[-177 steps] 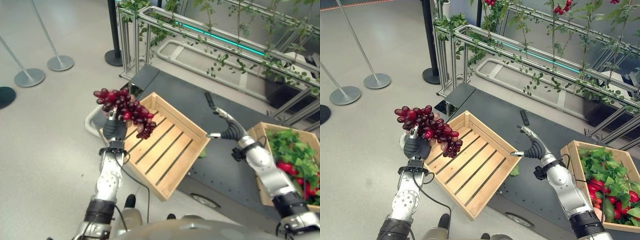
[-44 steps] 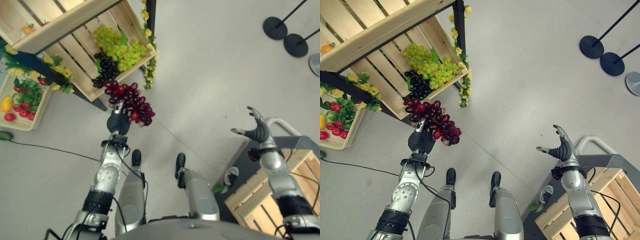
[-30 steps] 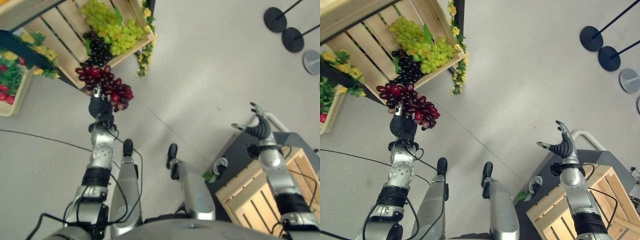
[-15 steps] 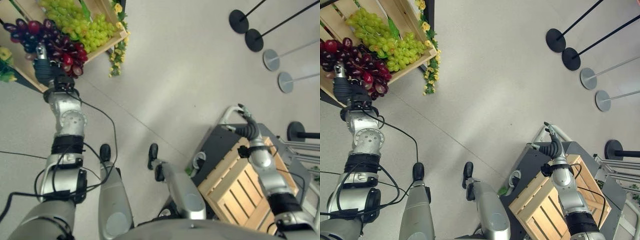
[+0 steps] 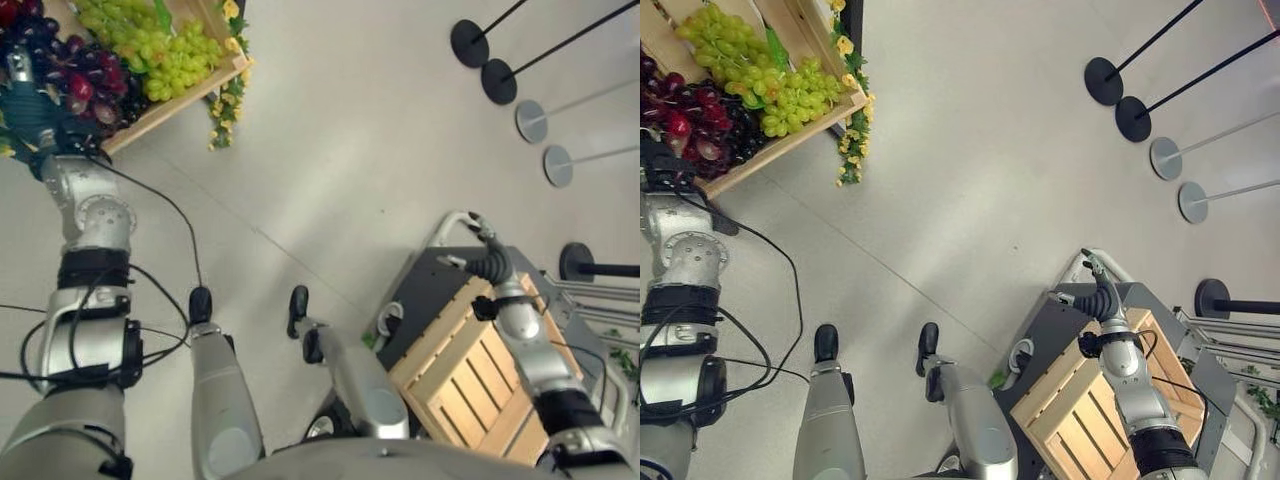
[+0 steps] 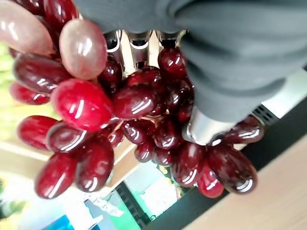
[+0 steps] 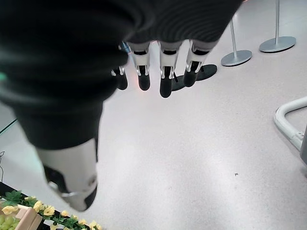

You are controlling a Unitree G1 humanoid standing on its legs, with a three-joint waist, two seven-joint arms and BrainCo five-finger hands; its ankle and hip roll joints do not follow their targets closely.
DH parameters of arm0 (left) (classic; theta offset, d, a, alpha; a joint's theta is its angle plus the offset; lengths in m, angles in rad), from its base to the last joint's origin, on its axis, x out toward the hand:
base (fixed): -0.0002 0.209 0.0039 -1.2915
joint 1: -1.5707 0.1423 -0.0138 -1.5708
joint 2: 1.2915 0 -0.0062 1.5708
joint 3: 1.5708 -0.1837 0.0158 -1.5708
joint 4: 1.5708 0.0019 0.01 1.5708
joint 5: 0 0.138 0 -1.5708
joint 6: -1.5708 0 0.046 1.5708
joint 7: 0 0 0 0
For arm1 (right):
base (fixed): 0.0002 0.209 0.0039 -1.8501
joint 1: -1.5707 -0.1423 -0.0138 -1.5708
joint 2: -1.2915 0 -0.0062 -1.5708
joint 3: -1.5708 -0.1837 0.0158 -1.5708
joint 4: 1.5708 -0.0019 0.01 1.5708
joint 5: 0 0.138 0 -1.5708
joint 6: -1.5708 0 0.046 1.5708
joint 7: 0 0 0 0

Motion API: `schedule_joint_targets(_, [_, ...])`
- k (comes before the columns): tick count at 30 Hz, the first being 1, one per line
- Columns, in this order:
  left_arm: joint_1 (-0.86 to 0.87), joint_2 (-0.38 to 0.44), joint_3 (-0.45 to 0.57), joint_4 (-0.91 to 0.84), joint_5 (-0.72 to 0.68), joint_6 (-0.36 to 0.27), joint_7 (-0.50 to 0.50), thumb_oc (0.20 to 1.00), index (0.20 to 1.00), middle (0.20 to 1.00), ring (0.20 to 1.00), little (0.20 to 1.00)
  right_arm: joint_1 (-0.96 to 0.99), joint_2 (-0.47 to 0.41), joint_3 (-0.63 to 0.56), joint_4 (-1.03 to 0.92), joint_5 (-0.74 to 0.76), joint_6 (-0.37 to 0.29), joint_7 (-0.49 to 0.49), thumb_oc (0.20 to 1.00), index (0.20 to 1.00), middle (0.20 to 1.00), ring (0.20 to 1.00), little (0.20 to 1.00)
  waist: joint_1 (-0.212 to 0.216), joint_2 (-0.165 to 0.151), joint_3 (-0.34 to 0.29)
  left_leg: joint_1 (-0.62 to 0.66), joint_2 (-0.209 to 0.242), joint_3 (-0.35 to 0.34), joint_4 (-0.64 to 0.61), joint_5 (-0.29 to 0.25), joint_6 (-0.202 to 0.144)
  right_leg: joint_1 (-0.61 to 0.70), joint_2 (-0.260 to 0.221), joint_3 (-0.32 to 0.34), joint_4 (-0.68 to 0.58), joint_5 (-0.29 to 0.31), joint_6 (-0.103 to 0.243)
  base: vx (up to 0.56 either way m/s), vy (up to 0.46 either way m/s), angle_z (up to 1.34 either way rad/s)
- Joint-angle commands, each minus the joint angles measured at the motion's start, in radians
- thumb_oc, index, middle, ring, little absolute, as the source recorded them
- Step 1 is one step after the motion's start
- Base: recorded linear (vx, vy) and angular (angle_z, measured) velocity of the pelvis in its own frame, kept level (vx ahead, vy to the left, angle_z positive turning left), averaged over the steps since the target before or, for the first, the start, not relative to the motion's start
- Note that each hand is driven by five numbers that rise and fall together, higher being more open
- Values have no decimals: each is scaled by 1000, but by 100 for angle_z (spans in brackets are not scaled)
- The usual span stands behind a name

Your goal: Pick up the fruits from the basket on one side to the basket on the other side

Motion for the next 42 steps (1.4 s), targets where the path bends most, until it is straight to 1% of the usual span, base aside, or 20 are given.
schedule_joint_targets(1, [-103,99,-3,38,124,-61,2,200,200,200,200,200,28,-85,-6,-42,45,-47,3,1000,1000,1000,1000,1000,-16,12,-42,20,13,-15,79,-81,24,-9,-58,16,10,16,130,0,0,0])
schedule_joint_targets(4, [-163,198,-47,146,212,-22,34,200,200,200,200,200,31,-107,5,-46,53,-59,11,1000,1000,1000,1000,1000,-24,12,-50,12,18,-14,81,-79,22,-11,-55,15,7,20,133,13,-8,-2])
schedule_joint_targets(6, [-170,200,-51,150,213,-22,34,200,200,200,200,200,29,-105,4,-46,53,-60,10,1000,1000,1000,1000,1000,-26,9,-49,8,15,-14,79,-70,23,-14,-58,14,4,27,132,0,-5,-4])
schedule_joint_targets(7, [-218,275,-92,235,314,9,72,200,200,200,200,200,35,-118,15,-46,63,-72,19,1000,1000,1000,1000,1000,-30,13,-54,6,20,-15,86,-79,22,-14,-54,13,6,22,135,0,0,0])
schedule_joint_targets(11, [-283,334,-160,314,446,46,126,200,200,200,200,200,46,-124,29,-48,69,-89,23,1000,1000,1000,1000,1000,-33,7,-54,-3,23,-16,93,-80,21,-17,-53,11,7,24,138,21,-10,-2])
schedule_joint_targets(12, [-283,333,-160,313,447,46,128,200,200,200,200,200,47,-123,28,-49,70,-90,23,1000,1000,1000,1000,1000,-34,5,-54,-7,20,-16,91,-71,22,-20,-56,11,4,31,137,36,-13,2])
schedule_joint_targets(13, [-297,356,-190,361,530,81,143,200,200,200,200,200,45,-134,35,-55,73,-96,29,1000,1000,1000,1000,1000,-33,9,-54,-10,25,-16,101,-82,21,-18,-53,11,8,23,139,0,0,0])
schedule_joint_targets(16, [-289,352,-185,352,572,82,167,200,200,200,200,200,54,-139,34,-65,77,-104,35,1000,1000,1000,1000,1000,-33,8,-54,-13,24,-16,101,-82,21,-19,-55,9,6,23,141,26,-1,0])
schedule_joint_targets(17, [-292,363,-209,370,646,107,181,200,200,200,200,200,53,-145,38,-70,84,-111,39,1000,1000,1000,1000,1000,-35,10,-57,-17,22,-16,101,-79,21,-21,-55,7,5,26,141,11,4,4])
schedule_joint_targets(18, [-294,362,-211,370,647,108,182,200,200,200,200,200,53,-145,38,-71,84,-111,39,1000,1000,1000,1000,1000,-34,10,-56,-18,23,-16,103,-81,21,-21,-55,7,6,25,141,22,3,4])
schedule_joint_targets(19, [-302,380,-244,394,747,153,208,200,200,200,200,200,54,-159,46,-71,85,-118,43,1000,1000,1000,1000,1000,-36,13,-57,-20,24,-16,104,-80,21,-24,-55,8,6,28,141,0,0,0])
schedule_joint_targets(21, [-311,384,-264,387,773,153,212,200,200,200,200,200,55,-159,46,-69,88,-124,42,1000,1000,1000,1000,1000,-34,13,-55,-23,25,-17,106,-80,21,-26,-56,7,8,29,143,0,0,0])
schedule_joint_targets(24, [-319,395,-289,430,822,192,196,200,200,200,200,200,62,-177,48,-78,95,-129,51,1000,1000,1000,1000,1000,-33,14,-53,-31,25,-17,113,-80,22,-26,-57,6,5,31,144,0,0,0])
schedule_joint_targets(28, [-413,436,-395,570,953,292,153,200,200,200,200,200,65,-211,45,-100,84,-125,67,1000,1000,1000,1000,1000,-38,24,-48,-41,23,-17,119,-78,24,-29,-58,3,5,32,144,0,0,0])
schedule_joint_targets(31, [-445,451,-445,578,1025,311,150,200,200,200,200,200,74,-221,44,-105,82,-126,76,1000,1000,1000,1000,1000,-37,26,-47,-44,22,-18,120,-77,24,-30,-60,1,4,33,144,0,0,0])
schedule_joint_targets(33, [-474,478,-535,584,1190,350,150,200,200,200,200,200,92,-234,40,-117,83,-133,89,1000,1000,1000,1000,1000,-37,29,-49,-55,19,-21,124,-75,25,-34,-62,0,3,36,145,0,0,0])
schedule_joint_targets(35, [-483,483,-561,587,1225,361,137,200,200,200,200,200,98,-240,37,-123,81,-132,98,1000,1000,1000,1000,1000,-36,30,-51,-59,17,-20,124,-74,26,-35,-63,-1,1,38,147,0,0,0])
schedule_joint_targets(37, [-497,486,-583,584,1249,364,141,533,533,533,533,533,103,-243,37,-126,81,-133,102,1000,1000,1000,1000,1000,-36,30,-52,-61,17,-21,124,-74,26,-37,-64,-2,1,39,148,0,0,0])
schedule_joint_targets(38, [-499,485,-583,590,1237,363,130,1000,1000,1000,1000,1000,104,-244,35,-131,83,-132,107,1000,1000,1000,1000,1000,-35,31,-52,-63,17,-20,124,-74,27,-38,-64,-2,1,40,149,0,0,0])
schedule_joint_targets(42, [-512,473,-583,596,1210,356,121,1000,1000,1000,1000,1000,107,-243,43,-131,85,-128,118,1000,1000,1000,1000,1000,-34,35,-52,-72,15,-22,131,-76,28,-41,-66,-3,3,38,148,0,0,0])
